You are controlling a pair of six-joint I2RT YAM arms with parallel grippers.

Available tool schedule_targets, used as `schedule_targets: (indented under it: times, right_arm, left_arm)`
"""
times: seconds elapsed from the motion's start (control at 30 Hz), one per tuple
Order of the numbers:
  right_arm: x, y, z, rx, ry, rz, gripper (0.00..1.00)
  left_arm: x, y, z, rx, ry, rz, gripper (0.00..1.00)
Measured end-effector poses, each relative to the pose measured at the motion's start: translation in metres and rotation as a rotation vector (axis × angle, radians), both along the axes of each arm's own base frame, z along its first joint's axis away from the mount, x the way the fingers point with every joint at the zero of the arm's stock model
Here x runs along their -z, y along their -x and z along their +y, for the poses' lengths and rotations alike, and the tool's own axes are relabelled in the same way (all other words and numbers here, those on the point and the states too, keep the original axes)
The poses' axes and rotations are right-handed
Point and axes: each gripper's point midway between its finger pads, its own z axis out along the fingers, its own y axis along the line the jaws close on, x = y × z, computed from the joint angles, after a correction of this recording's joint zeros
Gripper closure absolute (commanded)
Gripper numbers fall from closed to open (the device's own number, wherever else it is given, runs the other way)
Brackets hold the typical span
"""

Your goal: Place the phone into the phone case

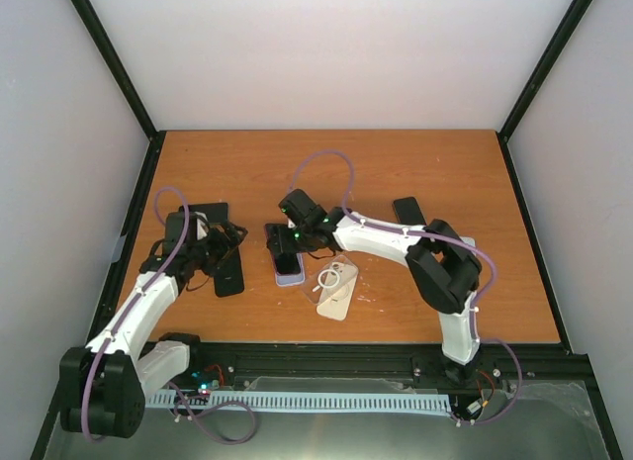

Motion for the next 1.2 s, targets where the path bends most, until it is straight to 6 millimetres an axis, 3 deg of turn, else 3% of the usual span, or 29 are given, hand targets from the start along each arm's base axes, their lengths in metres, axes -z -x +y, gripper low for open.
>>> schedule_targets:
  times: [0.13,0.33,0.83,1.2]
  right_arm:
    - [0.014,0.001,0.012,-0.005,0.023,0.014,0.42]
    - [0.032,0.0,0.014,0.009,0.067,0.037,0.42]
    - [0.043,0.001,0.006,0.06,0.117,0.061,0.37]
    - [0.051,0.006,0.002,0.102,0.134,0.107,0.07]
  left_arm:
    - [0.0,0.002,0.004,0.009,-0.015,-0.004,0.01]
    - [0.005,0.007,0.003,0.028,-0.023,0.013,0.01]
    - [0.012,0.011,0.003,0.05,-0.041,0.024,0.0]
    - [0.023,0.014,0.004,0.073,-0.064,0.061,0.01]
